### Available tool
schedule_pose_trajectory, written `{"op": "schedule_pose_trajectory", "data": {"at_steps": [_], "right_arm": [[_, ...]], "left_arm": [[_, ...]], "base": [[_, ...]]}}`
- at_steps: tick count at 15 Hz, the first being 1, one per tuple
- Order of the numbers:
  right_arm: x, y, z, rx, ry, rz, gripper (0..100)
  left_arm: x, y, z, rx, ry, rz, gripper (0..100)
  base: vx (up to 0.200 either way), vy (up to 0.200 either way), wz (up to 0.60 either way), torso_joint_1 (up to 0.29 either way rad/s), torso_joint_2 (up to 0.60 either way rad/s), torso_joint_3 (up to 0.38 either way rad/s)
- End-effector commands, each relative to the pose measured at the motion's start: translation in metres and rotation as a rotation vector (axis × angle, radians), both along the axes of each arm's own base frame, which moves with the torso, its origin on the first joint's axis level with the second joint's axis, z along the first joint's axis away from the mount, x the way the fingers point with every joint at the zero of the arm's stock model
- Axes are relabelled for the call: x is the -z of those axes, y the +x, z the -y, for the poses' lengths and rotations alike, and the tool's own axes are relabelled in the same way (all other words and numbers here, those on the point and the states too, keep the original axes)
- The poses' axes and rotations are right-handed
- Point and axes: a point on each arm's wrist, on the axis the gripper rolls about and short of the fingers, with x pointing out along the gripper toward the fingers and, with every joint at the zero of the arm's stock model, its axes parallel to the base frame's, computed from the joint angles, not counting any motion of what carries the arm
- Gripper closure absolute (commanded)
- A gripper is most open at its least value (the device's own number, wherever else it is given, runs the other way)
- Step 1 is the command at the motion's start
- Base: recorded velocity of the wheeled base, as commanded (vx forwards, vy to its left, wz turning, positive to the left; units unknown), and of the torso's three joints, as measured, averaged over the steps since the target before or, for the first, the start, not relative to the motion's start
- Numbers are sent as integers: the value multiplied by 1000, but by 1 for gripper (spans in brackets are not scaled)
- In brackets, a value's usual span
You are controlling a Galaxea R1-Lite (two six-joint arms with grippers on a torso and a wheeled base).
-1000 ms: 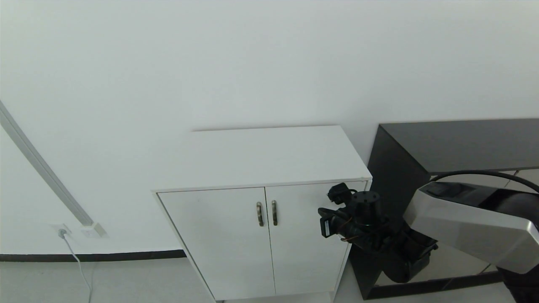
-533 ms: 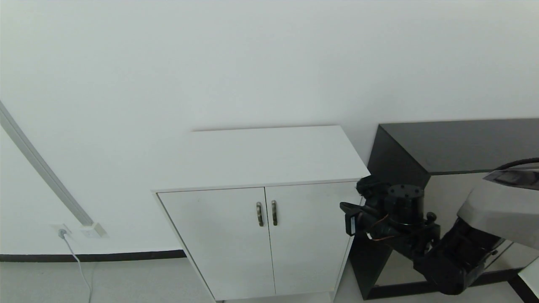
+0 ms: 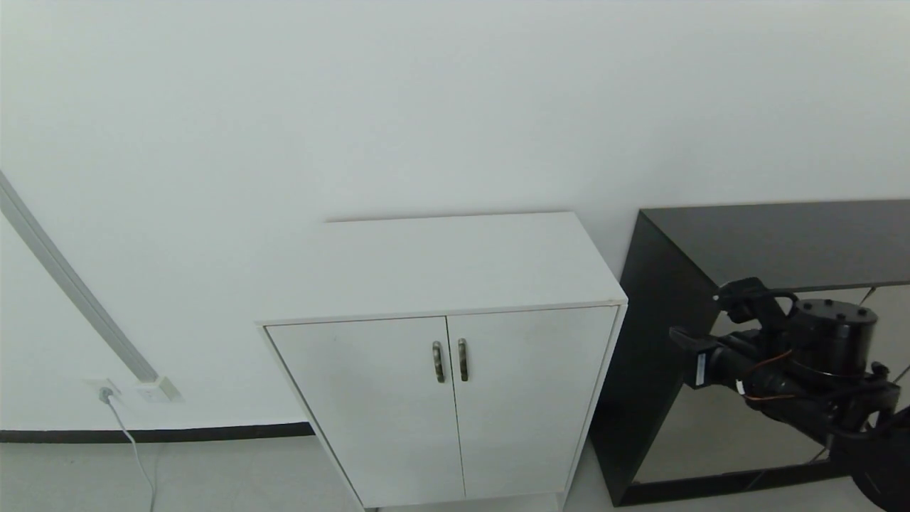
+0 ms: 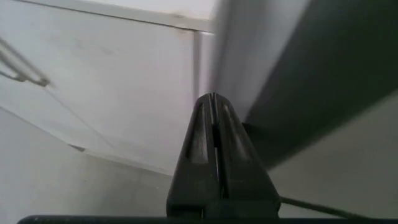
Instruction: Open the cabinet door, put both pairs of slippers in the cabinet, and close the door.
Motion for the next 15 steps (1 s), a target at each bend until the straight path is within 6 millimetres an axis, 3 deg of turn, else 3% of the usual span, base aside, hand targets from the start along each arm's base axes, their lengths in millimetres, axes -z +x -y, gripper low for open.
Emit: {"op": "schedule_pose_trajectory", "data": {"at_steps": [1,4,8,15], "right_arm": [[-15,-28,25,42,-7,32,100],[-16,-64,46,45,-48,33,100],[-15,-102,52,50,-67,30,100],[-13,-146,56,26,-76,-15,100]], "left_arm": [[0,0,0,0,0,-1,100],[0,0,0,0,0,-2,100],[0,0,0,0,0,-1,100],[0,0,0,0,0,-2,100]], "base": [[0,0,0,0,0,0],[0,0,0,0,0,0],[0,0,0,0,0,0],[0,0,0,0,0,0]]}}
